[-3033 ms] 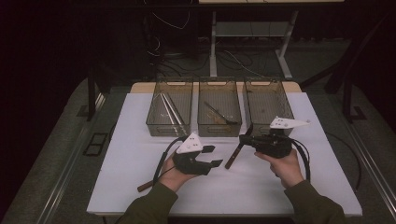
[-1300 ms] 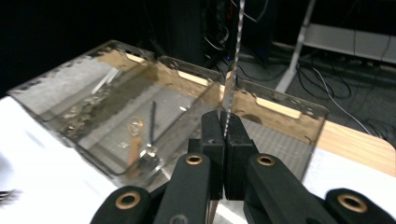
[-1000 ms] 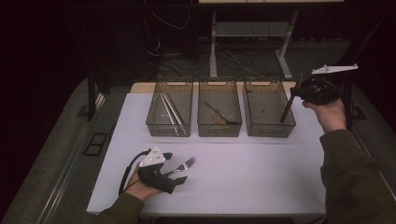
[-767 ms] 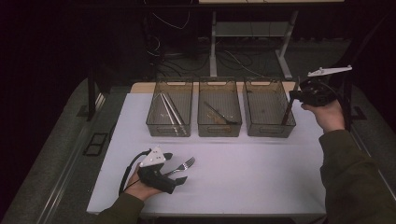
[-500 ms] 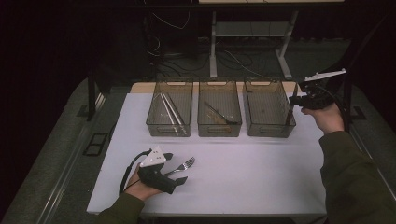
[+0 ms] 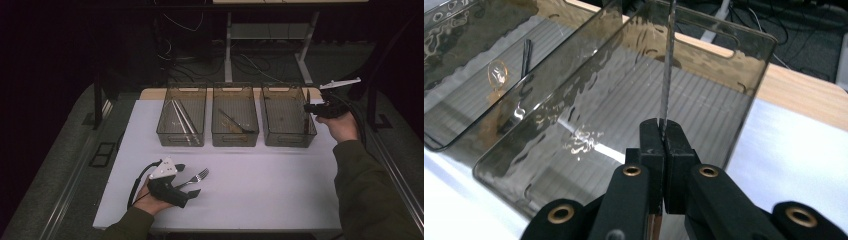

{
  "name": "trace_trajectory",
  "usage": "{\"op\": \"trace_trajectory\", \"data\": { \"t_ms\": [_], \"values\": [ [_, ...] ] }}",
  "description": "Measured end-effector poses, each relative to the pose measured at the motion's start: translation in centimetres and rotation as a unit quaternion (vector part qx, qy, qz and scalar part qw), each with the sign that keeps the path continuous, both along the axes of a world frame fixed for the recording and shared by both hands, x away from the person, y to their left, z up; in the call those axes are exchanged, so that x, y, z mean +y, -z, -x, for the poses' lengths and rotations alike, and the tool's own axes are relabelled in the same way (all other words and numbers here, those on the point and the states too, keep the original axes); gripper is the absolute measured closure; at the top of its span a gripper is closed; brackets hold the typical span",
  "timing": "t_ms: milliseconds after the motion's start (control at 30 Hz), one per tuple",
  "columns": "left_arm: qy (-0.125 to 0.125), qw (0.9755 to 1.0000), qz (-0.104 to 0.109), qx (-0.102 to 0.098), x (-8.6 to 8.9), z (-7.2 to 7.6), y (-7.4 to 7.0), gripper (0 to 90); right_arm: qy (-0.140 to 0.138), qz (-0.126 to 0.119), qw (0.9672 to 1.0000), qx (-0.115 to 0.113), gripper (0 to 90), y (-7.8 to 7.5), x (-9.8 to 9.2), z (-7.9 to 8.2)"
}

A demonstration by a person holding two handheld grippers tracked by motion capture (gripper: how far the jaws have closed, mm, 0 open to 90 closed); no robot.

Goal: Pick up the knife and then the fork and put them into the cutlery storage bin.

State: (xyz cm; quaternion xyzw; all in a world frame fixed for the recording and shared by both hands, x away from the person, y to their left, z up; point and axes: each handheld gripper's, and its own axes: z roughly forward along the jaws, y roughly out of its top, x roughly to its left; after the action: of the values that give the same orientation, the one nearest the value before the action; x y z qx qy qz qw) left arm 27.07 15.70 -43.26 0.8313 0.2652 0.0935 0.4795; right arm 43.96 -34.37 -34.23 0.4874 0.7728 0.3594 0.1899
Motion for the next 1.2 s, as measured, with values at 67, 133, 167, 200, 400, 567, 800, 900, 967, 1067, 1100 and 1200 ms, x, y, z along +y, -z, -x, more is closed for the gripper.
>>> {"op": "trace_trajectory", "data": {
  "t_ms": [67,133,167,200,400,567,800,900,967,1067,1100,1200],
  "values": [
    [0.001,1.0000,0.000,0.000,0.0,0.0,0.0,0.0,0.000,-0.001,1.0000,-0.003,89.2,0.3,0.3,-0.4],
    [0.001,1.0000,0.000,0.001,0.0,0.0,0.0,0.0,-0.001,0.000,1.0000,-0.003,89.2,0.5,0.7,-0.8],
    [0.001,1.0000,0.000,0.000,0.0,0.0,0.0,0.0,-0.002,0.000,1.0000,-0.004,89.2,0.7,0.9,-1.0],
    [0.001,1.0000,0.000,0.000,0.0,0.0,0.0,0.0,-0.002,0.000,1.0000,-0.002,89.2,0.9,1.0,-1.2],
    [0.001,1.0000,0.001,0.000,0.0,0.0,-0.1,0.0,0.001,-0.004,1.0000,-0.003,89.1,1.8,1.5,-2.0],
    [0.000,1.0000,0.001,-0.001,0.0,0.0,-0.1,0.0,0.006,-0.006,1.0000,-0.002,88.9,2.5,1.8,-2.8],
    [0.000,1.0000,0.003,-0.001,0.0,0.0,-0.1,0.0,0.008,0.007,0.9999,0.009,88.7,3.3,2.5,-3.8],
    [-0.001,1.0000,0.002,0.000,0.0,0.0,-0.1,0.1,0.008,0.015,0.9997,0.017,88.5,3.7,2.8,-4.2],
    [-0.001,1.0000,0.002,0.000,0.0,0.0,0.0,0.2,0.007,0.020,0.9996,0.021,88.2,4.0,3.1,-4.4],
    [-0.001,1.0000,0.002,0.001,0.0,0.0,0.0,0.3,0.004,0.034,0.9989,0.031,83.2,4.4,3.6,-4.7],
    [-0.001,1.0000,0.002,0.000,0.0,0.0,0.0,0.4,0.006,0.041,0.9986,0.032,82.3,4.5,3.7,-4.7],
    [-0.002,1.0000,0.003,0.000,0.0,0.0,0.0,0.4,0.005,0.036,0.9988,0.033,78.2,4.5,3.6,-4.6]
  ]
}}
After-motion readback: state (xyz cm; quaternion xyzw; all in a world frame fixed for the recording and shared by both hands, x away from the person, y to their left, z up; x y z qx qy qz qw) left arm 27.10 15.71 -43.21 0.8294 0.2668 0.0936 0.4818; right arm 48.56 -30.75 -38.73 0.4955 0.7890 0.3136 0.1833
